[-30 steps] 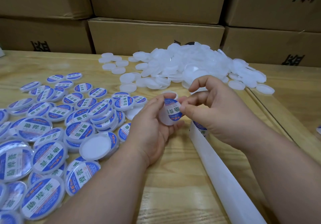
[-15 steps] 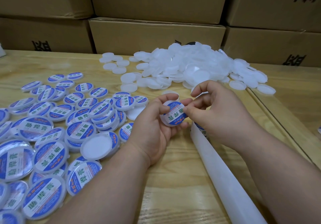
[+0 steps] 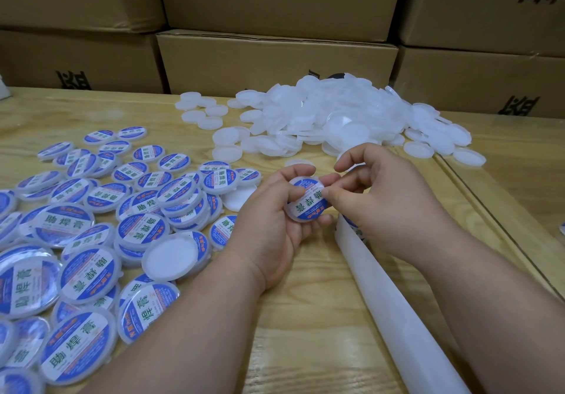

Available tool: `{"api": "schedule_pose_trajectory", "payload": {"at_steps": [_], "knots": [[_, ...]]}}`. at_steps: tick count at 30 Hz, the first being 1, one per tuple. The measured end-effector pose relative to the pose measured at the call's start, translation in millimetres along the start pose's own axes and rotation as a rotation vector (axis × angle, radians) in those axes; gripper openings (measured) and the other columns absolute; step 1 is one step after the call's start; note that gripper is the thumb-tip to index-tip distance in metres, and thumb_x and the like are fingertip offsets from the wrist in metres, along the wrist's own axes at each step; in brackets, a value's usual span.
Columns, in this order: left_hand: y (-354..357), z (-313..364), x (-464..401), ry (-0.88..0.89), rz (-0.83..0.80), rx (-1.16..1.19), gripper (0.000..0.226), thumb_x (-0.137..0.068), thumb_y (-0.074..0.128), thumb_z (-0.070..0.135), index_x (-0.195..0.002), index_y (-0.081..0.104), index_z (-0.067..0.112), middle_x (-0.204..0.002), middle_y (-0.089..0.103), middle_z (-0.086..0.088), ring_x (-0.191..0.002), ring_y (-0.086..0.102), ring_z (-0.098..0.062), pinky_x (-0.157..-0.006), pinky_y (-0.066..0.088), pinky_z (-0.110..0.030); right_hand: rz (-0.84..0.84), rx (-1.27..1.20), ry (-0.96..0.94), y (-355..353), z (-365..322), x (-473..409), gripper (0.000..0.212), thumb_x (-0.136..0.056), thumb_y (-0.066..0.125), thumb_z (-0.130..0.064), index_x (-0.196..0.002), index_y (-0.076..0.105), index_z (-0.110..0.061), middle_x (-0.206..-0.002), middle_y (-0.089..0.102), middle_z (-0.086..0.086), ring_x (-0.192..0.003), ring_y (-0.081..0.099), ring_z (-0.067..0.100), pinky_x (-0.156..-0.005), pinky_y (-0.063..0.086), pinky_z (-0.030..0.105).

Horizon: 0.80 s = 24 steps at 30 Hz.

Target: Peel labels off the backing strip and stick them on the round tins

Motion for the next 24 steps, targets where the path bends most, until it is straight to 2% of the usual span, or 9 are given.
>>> {"api": "schedule_pose_trajectory", "payload": {"at_steps": [3,6,10,12,16,18,20,22,24], "knots": [[0,1,0,0.009,-0.005,-0.019,0.032,-0.095,0.033,-0.004,-0.107,0.058,0.012,-0.105,0.076,-0.019,-0.083,0.073,-0.027,-0.064,0.058,-0.033,0.004,-0.016,-0.003,0,0,0,0.023,-0.087,0.074,-0.009,-0.095,0.058,-0.024,-0.08,0.076,-0.016,-0.058,0.068,-0.001,-0.045,0.043,0.012],[0,1,0,0.016,-0.005,-0.044,0.037,-0.092,0.033,-0.009,-0.105,0.059,0.013,-0.101,0.078,-0.015,-0.084,0.075,-0.026,-0.068,0.06,-0.035,0.001,-0.026,-0.002,0,-1,1,0.022,-0.087,0.073,-0.008,-0.095,0.059,-0.023,-0.08,0.076,-0.017,-0.055,0.068,0.0,-0.044,0.043,0.011],[-2,1,-2,0.028,0.033,-0.053,0.038,-0.092,0.033,-0.012,-0.105,0.059,0.013,-0.097,0.078,-0.014,-0.084,0.075,-0.027,-0.075,0.061,-0.039,0.005,0.006,-0.004,0,-3,2,0.017,-0.089,0.069,-0.01,-0.094,0.061,-0.025,-0.078,0.075,-0.021,-0.053,0.066,-0.003,-0.041,0.048,0.018],[-6,2,-3,0.036,0.074,-0.038,0.039,-0.092,0.031,-0.012,-0.106,0.058,0.012,-0.094,0.078,-0.014,-0.085,0.075,-0.027,-0.077,0.062,-0.04,-0.004,0.04,0.005,1,-3,2,0.014,-0.091,0.064,-0.014,-0.091,0.063,-0.028,-0.077,0.076,-0.02,-0.052,0.063,-0.002,-0.045,0.05,0.025],[-14,2,-5,0.034,0.126,0.019,0.037,-0.094,0.032,-0.011,-0.11,0.055,0.013,-0.098,0.078,-0.015,-0.088,0.077,-0.027,-0.075,0.064,-0.038,0.028,0.065,-0.03,-4,-7,2,0.021,-0.091,0.058,-0.013,-0.084,0.07,-0.029,-0.077,0.075,-0.021,-0.062,0.068,-0.002,-0.05,0.051,0.018],[-19,3,-5,0.054,0.165,0.034,0.032,-0.097,0.039,-0.009,-0.112,0.055,0.014,-0.104,0.077,-0.015,-0.094,0.076,-0.029,-0.07,0.063,-0.034,0.096,0.069,-0.034,-13,-8,1,0.022,-0.091,0.058,-0.014,-0.083,0.072,-0.029,-0.079,0.075,-0.018,-0.068,0.071,0.005,-0.053,0.057,0.023],[-22,6,-5,0.097,0.184,0.02,0.029,-0.096,0.055,-0.007,-0.115,0.054,0.015,-0.105,0.078,-0.013,-0.096,0.076,-0.028,-0.068,0.061,-0.03,0.162,0.053,-0.028,-25,-5,-1,0.023,-0.089,0.058,-0.014,-0.083,0.074,-0.028,-0.083,0.076,-0.016,-0.074,0.071,0.004,-0.056,0.055,0.022],[-23,7,-4,0.127,0.192,-0.01,0.04,-0.088,0.07,-0.005,-0.117,0.054,0.018,-0.102,0.078,-0.009,-0.092,0.077,-0.025,-0.066,0.059,-0.026,0.222,0.026,-0.022,-37,-1,-2,0.024,-0.088,0.057,-0.012,-0.082,0.075,-0.026,-0.084,0.076,-0.014,-0.076,0.07,0.007,-0.06,0.056,0.026],[-24,8,-3,0.141,0.192,-0.059,0.044,-0.086,0.077,0.002,-0.119,0.055,0.02,-0.101,0.079,-0.006,-0.088,0.077,-0.023,-0.06,0.058,-0.024,0.295,-0.011,-0.008,-50,7,-4,0.025,-0.086,0.055,-0.009,-0.08,0.073,-0.024,-0.083,0.076,-0.015,-0.075,0.069,0.012,-0.065,0.055,0.028]]}}
Point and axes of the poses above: each hand's wrist, its own x-axis away from the middle knuckle, its own y-axis out of the palm, z = x × y, the point moved 10 cm from there along -x, towards the middle knuckle
